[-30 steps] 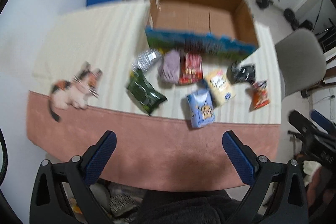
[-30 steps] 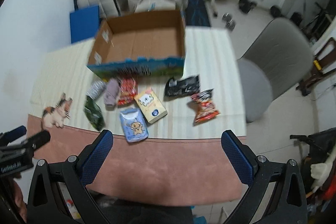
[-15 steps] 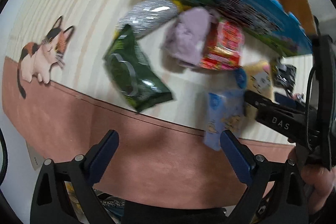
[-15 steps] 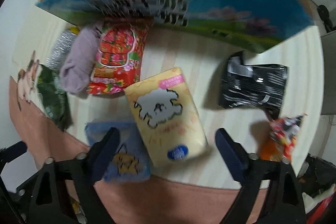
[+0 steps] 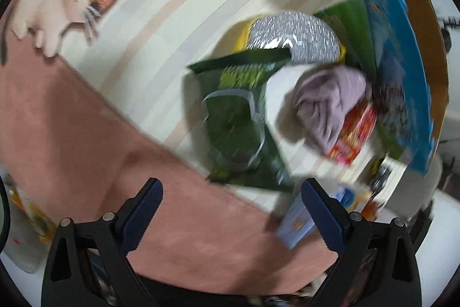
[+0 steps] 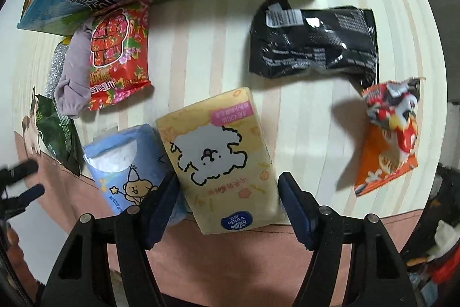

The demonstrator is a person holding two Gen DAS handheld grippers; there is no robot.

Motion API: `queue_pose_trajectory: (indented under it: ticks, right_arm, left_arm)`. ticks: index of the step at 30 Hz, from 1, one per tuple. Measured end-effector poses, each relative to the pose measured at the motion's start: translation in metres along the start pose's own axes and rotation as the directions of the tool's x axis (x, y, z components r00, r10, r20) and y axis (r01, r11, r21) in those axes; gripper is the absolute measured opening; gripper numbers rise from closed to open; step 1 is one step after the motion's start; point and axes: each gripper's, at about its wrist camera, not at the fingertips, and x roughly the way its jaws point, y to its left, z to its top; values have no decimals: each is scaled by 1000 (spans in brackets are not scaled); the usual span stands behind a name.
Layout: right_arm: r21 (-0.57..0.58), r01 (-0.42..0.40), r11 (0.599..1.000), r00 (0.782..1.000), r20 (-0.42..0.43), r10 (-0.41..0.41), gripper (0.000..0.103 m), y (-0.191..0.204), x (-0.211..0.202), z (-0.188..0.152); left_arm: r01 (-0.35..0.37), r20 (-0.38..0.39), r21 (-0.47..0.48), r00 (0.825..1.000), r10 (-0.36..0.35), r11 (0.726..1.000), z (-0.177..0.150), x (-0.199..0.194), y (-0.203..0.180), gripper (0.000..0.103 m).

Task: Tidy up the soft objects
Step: 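Grasp the green wipe pack with the left tool while the right tool grasps the yellow tissue pack, then carry both packs into the box and open both tools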

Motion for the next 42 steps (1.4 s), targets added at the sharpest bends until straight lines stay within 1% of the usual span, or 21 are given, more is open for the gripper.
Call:
queue_pose_trajectory:
  ticks: [2,4,6,7,9,10,12,15,16,18,20,21,24,27,29,32,35,36,38,40,42]
  right_arm:
    - [8,4,1000,1000,7,-4,73,-1,4,-2]
    - [14,8,1000,1000,11,-8,72,0,12,0]
    - [16,11,1000,1000,8,-11,71,1,3,4]
    - [18,13,1000,1000,9,-13,71,1,3,5]
    - [21,16,1000,1000,7,-16,71,-3,-2,4]
    - [24,17,1000,1000,9,-17,70,3,-3,1]
    - [27,20,999,1000,12,-20,69,8,-6,-1]
    - [17,22,1000,1000,16,-23,67,8,-7,-3]
    - [17,17,1000,1000,20,-17,67,8,-8,-6]
    - [13,9,1000,1000,25,-9,66,9,-15,-14]
    - [13,-21,1000,999,31,20,65,8,-24,-20]
    - [11,-38,999,999,38,38,65,10,-33,-23]
    - [4,-105,994,992,66,105,65,12,-63,-36]
    - [-16,-167,986,980,111,168,65,13,-103,-44]
    - [-34,-193,981,968,154,196,65,11,-134,-45]
    - [-42,-227,973,949,217,231,65,7,-182,-37]
    - [-38,-244,969,929,279,245,65,8,-224,-10]
    - [-35,-239,970,924,300,238,65,12,-232,5]
    - [-19,-222,975,917,335,215,65,16,-244,35]
    - [9,-197,980,916,358,181,65,18,-247,69]
    - [33,-179,983,920,359,155,65,21,-239,106]
  left_arm:
    - [22,-11,-34,1000,-22,999,11,10,-1,98]
    - [15,-17,-56,1000,-16,998,19,20,-1,84]
    - [-7,-35,-59,999,5,998,26,31,-2,55]
    - [-15,-42,-55,999,12,998,28,36,-2,50]
    - [-30,-20,-38,999,29,999,27,36,-3,42]
    - [-45,-6,-13,999,45,999,26,33,-7,40]
    - [-103,33,31,994,102,994,21,28,-16,35]
    - [-200,103,118,977,189,973,5,21,-31,34]
    - [-233,135,159,968,213,959,-4,16,-39,33]
    - [-274,177,211,955,239,938,-20,7,-52,33]
    - [-296,219,274,946,240,915,-45,-8,-70,33]
    - [-296,234,297,944,231,908,-57,-16,-80,33]
    - [-261,263,369,950,169,892,-89,-45,-110,33]
    - [-205,281,428,956,86,880,-111,-72,-157,33]
    - [-164,279,469,960,30,868,-112,-94,-186,33]
    - [-106,261,506,965,-35,856,-93,-126,-217,33]
    - [-88,262,526,963,-62,846,-58,-141,-247,33]
    - [-85,257,532,964,-65,843,-45,-142,-257,33]
    - [-78,226,550,973,-57,832,-8,-134,-276,33]
    - [-64,175,555,984,-41,829,30,-117,-294,33]
    - [-64,136,566,991,-16,822,59,-98,-307,33]
